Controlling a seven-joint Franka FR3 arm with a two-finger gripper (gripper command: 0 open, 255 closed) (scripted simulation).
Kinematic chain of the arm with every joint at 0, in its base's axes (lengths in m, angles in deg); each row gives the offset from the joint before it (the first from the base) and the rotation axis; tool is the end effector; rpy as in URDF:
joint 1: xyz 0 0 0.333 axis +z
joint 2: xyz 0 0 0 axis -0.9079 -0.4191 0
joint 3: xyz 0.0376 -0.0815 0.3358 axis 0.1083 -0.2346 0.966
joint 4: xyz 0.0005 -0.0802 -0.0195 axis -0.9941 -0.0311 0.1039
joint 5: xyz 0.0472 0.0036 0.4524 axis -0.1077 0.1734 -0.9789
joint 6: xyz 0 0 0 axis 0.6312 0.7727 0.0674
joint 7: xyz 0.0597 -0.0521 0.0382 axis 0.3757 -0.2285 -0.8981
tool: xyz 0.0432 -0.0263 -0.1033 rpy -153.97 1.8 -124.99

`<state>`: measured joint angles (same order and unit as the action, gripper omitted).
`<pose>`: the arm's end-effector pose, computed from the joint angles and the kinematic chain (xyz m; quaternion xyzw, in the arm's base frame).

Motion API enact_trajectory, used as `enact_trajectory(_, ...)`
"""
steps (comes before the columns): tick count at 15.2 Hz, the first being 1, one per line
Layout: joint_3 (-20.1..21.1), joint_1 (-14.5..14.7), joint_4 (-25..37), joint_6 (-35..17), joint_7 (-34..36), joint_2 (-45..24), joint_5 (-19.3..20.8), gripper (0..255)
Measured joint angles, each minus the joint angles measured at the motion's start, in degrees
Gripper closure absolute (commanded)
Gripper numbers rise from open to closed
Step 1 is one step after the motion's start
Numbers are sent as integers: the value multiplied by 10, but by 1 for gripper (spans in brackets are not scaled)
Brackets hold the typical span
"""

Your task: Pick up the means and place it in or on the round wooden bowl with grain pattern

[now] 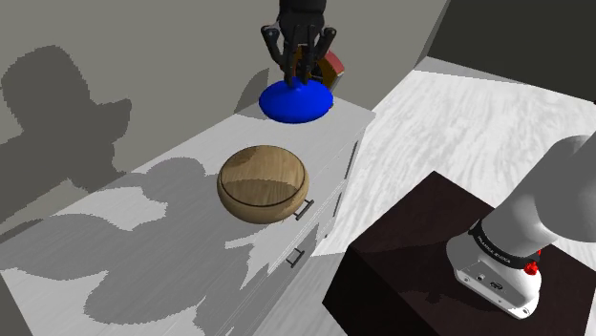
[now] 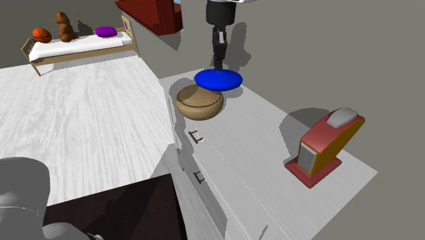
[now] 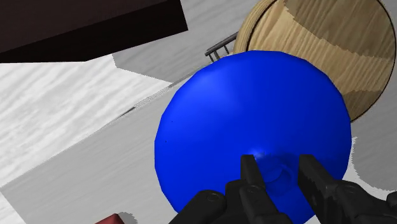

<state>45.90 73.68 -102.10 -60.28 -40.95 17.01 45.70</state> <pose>0.5227 0.3225 0.5994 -0.9919 0.1234 0.0137 0.0266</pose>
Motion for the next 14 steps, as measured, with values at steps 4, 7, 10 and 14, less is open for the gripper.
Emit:
enact_trajectory(4,32,30,56,22,65,-34,14,255)
enact_trajectory(7,52,54,95,36,110,-58,27,255)
enact_trajectory(10,65,71,112,38,140,-75,36,255)
enact_trajectory(14,66,71,79,9,141,-71,34,255)
